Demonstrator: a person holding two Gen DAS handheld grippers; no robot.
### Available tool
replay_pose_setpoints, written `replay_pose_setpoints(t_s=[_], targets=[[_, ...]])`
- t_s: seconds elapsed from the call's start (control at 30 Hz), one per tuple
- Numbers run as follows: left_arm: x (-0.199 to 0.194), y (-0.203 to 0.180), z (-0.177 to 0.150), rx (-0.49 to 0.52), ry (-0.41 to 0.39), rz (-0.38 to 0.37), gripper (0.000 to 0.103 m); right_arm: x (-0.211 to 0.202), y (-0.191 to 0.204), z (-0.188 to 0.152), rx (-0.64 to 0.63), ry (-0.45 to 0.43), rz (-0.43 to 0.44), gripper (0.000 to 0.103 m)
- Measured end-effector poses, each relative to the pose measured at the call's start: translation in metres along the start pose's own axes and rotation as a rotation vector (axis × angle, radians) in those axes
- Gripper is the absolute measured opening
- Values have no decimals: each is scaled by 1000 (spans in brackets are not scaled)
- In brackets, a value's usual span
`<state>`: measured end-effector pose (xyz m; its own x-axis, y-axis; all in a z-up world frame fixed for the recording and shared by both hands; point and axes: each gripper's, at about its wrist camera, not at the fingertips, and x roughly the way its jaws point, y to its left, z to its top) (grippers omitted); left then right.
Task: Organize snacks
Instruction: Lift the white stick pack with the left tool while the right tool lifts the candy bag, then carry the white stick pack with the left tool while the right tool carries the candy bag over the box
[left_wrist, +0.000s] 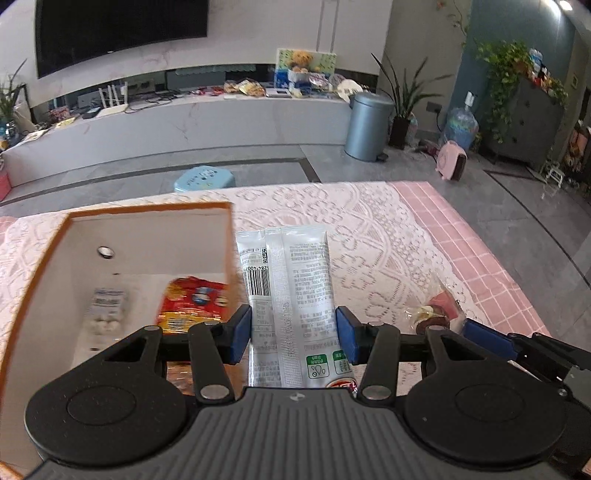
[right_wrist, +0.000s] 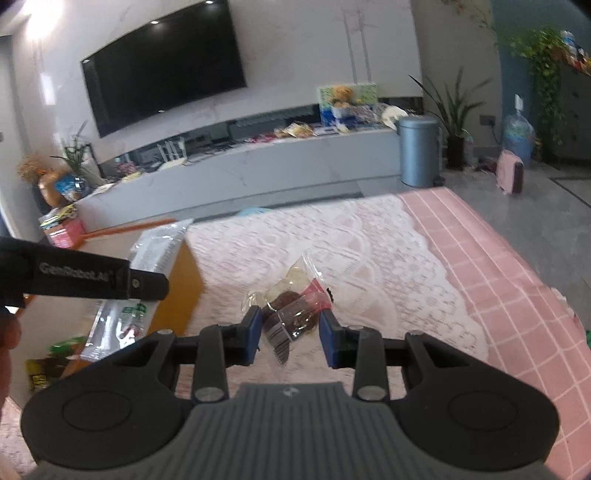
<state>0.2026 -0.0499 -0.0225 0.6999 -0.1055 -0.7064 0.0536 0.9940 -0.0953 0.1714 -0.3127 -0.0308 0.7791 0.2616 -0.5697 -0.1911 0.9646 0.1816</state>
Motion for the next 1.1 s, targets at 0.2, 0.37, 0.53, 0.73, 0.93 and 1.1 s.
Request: replay_pose_setpoints(t_s=[0.2, 0.37, 0.53, 0.73, 0.93, 1.1], targets=[[-26, 27, 3, -6, -46, 26, 55, -23, 48, 9, -80, -34, 69, 31], [-39, 52, 6, -11, -70, 50, 55, -33, 85, 14, -141, -59, 118, 31], [-42, 73, 10, 2, -78, 75, 55, -37, 119, 18, -208, -77, 165, 32], [-40, 100, 14, 0, -55, 80, 55, -28, 155, 23, -295, -71, 199, 31], [-23, 127, 14, -17, 11, 74, 55, 4, 172, 30, -328, 2, 209, 31], [-2, 136, 10, -6, 72, 58, 55, 34, 183, 33, -380, 57, 197, 31]])
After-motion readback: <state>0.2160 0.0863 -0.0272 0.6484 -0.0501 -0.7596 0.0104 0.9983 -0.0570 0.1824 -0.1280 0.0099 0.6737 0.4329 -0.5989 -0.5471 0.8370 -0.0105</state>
